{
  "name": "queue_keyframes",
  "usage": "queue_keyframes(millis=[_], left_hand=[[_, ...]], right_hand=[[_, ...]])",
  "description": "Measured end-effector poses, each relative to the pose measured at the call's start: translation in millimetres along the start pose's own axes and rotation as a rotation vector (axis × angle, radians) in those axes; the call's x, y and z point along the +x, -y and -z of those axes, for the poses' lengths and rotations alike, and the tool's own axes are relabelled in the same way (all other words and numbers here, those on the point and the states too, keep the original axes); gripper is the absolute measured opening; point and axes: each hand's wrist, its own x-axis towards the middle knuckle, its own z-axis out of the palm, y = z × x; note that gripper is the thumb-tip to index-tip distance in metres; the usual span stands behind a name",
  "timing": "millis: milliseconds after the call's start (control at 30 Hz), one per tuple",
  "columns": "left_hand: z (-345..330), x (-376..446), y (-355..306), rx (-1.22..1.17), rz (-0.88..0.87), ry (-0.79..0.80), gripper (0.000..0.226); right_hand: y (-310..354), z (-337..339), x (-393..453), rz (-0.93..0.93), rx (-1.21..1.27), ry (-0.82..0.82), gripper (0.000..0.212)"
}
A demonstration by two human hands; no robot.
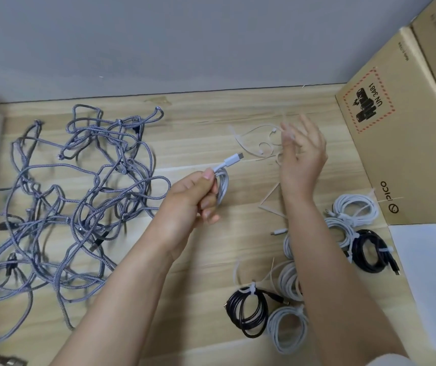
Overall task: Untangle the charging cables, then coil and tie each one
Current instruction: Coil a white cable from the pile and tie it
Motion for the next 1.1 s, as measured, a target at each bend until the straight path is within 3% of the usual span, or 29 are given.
queue_keyframes(millis=[167,300,367,467,600,800,933,1033,1100], left_hand=[[0.2,-17.3,1.3,-0.013,-0.025,-0.012,0.032],[1.4,-37.0,2.8,0.000,-0.053,-0.010,0.033],[1.6,-51.4,4.4,0.005,-0.065,0.001,0.033],[-2.4,-73.9,8.8,-0.029,-0.066,0.031,0.033],[-8.7,-106.6,16.5,-0.044,-0.058,0.081,0.028],[0.3,-140.2,26.6,-0.018,-0.057,0.106,0.029],[6.6,-156.7,21.4,0.020,-0.206,0.026,0.030],[11.1,-164.2,18.6,0.077,-0.340,-0.079,0.031],[14.6,-167.2,17.4,0.081,-0.393,-0.121,0.031]], right_hand=[[41.0,16.6,-22.4,-0.032,0.271,-0.036,0.031],[72.5,36.3,-50.9,-0.246,0.388,0.164,0.042],[87.2,49.1,-68.2,-0.375,0.625,0.278,0.050],[109.1,62.4,-101.6,-0.409,1.005,0.430,0.056],[133.5,71.4,-147.8,-0.343,1.139,0.547,0.060],[146.6,78.4,-183.8,-0.324,1.154,0.638,0.056],[150.8,87.0,-197.8,-0.203,1.059,0.556,0.050],[153.6,95.4,-210.5,-0.073,1.246,0.520,0.046],[154.3,100.6,-216.9,-0.123,1.499,0.582,0.058]])
